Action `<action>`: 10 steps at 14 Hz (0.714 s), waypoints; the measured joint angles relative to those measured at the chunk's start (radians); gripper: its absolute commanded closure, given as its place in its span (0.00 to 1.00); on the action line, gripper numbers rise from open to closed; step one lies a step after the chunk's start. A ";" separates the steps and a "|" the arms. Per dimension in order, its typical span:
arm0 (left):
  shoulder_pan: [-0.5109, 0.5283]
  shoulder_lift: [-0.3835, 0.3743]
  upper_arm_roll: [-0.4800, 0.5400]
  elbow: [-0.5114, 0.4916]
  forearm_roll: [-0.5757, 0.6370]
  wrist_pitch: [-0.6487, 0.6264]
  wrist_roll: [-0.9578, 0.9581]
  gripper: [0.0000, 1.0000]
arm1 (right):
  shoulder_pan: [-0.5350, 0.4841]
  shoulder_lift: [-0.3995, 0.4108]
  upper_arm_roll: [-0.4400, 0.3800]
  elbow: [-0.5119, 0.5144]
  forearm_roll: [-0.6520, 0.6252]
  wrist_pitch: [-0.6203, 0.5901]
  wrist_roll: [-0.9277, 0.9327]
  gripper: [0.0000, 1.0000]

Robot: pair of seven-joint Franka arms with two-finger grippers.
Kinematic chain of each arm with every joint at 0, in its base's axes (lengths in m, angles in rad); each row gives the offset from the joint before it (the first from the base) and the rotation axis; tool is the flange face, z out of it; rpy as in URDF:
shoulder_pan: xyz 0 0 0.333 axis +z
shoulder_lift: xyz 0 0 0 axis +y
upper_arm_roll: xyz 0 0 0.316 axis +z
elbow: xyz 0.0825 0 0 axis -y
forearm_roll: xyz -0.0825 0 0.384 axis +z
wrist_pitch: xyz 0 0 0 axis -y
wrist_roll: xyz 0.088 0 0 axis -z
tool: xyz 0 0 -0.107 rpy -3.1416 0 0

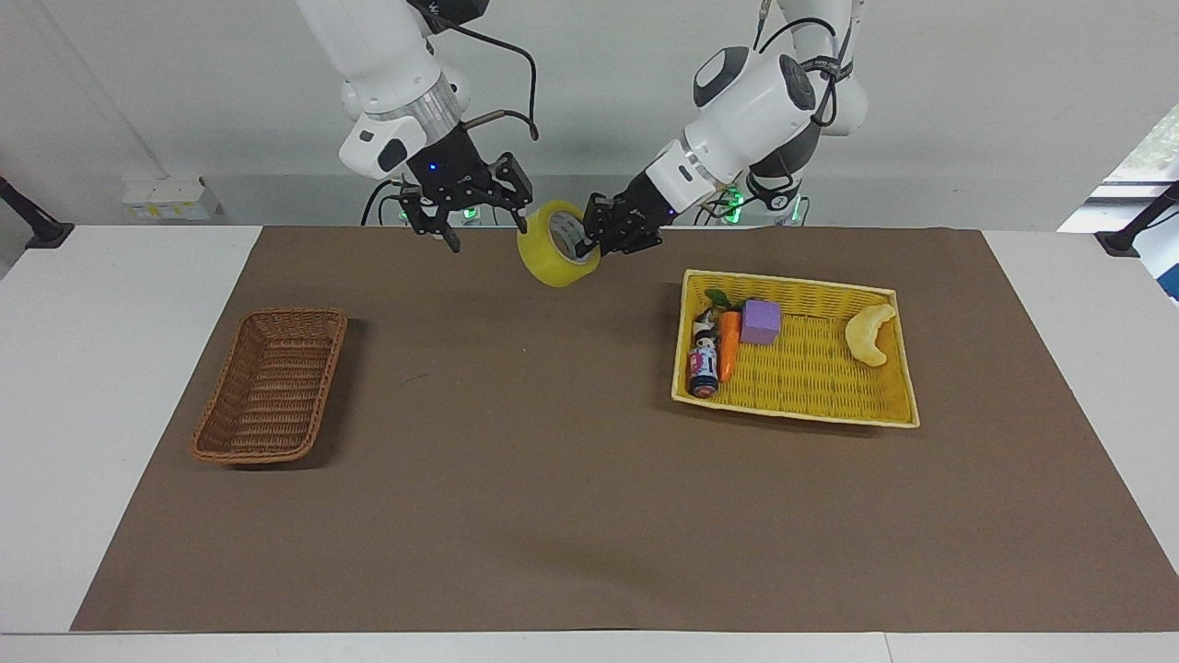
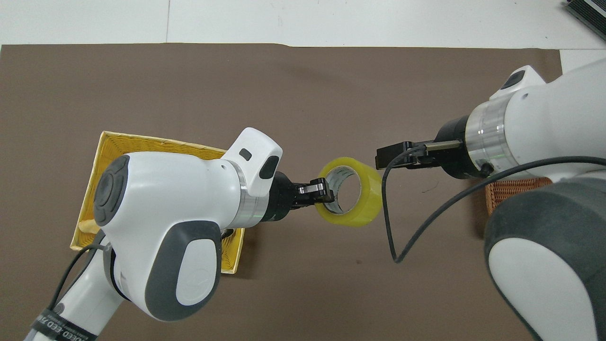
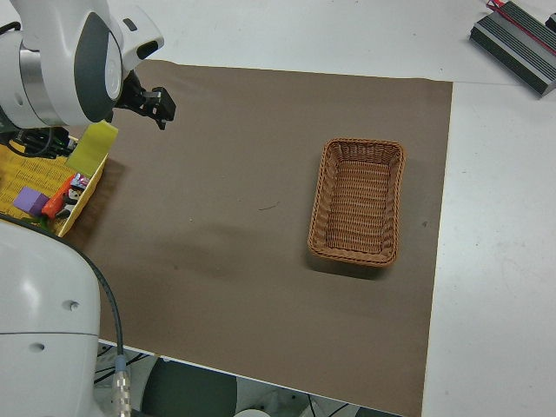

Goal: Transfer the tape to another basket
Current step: 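Grasp the tape roll with the right gripper beside the left gripper, then carry the tape to the wicker basket while the left gripper withdraws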

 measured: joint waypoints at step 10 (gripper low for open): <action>-0.016 0.004 -0.029 0.006 0.000 0.191 -0.032 1.00 | 0.031 0.003 -0.001 -0.038 0.018 0.003 -0.053 1.00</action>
